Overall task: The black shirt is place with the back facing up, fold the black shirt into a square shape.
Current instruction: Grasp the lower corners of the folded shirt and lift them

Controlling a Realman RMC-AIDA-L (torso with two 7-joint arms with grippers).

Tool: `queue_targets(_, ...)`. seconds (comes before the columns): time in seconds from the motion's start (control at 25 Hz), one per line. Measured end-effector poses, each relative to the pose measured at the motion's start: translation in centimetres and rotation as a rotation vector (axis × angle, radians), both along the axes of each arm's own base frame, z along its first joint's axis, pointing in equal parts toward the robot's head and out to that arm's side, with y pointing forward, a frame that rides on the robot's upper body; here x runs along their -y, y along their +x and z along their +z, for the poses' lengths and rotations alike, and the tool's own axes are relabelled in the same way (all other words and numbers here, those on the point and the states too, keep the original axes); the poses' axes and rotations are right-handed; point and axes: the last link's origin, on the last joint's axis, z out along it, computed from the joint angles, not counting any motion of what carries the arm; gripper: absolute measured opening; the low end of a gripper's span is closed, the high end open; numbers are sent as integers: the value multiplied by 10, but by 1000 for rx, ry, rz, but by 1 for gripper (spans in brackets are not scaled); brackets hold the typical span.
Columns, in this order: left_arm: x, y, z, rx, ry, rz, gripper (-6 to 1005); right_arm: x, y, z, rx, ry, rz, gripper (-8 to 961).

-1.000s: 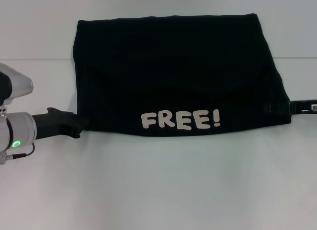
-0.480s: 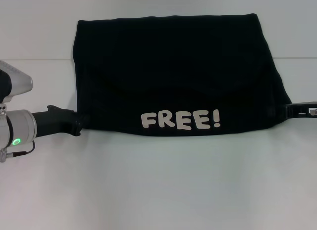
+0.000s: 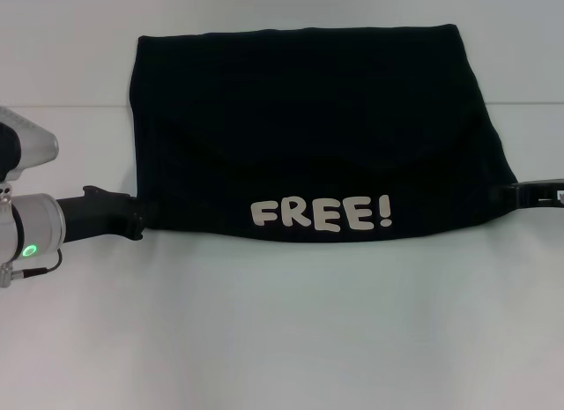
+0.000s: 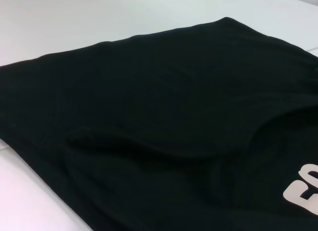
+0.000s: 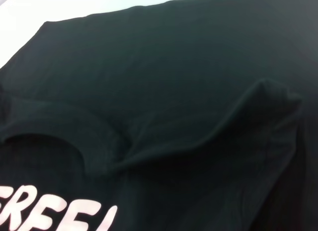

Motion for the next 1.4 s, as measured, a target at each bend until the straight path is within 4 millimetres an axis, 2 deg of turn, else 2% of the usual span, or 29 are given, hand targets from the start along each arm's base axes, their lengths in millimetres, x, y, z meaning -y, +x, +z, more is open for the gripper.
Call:
queue_targets(0.08,0,0,1,2,4,3,16,1,2,1,0,2,-3,35)
queue_targets(0.24,2,-2,8,22,10,27,17,7,10,4,-6,13,-17,35)
queue_targets(0.44,18,0,19,83,-35,19,19,20,18,9,-50,14,-7,35)
queue_targets(0.72,37,0,22,148,-93,11,21,44,26,15,-105,8,27,35)
queue_targets(0.92,52,0,27,236,-130,5,23,71,29,14,-162,-39,63,36)
queue_targets(1.2,85,-11,43,339,-142,22,26,115,38,16,-222,-45,103,36)
queue_targets(1.4,107,-19,45,377,-170,39,28,144,45,19,-267,-58,136,36)
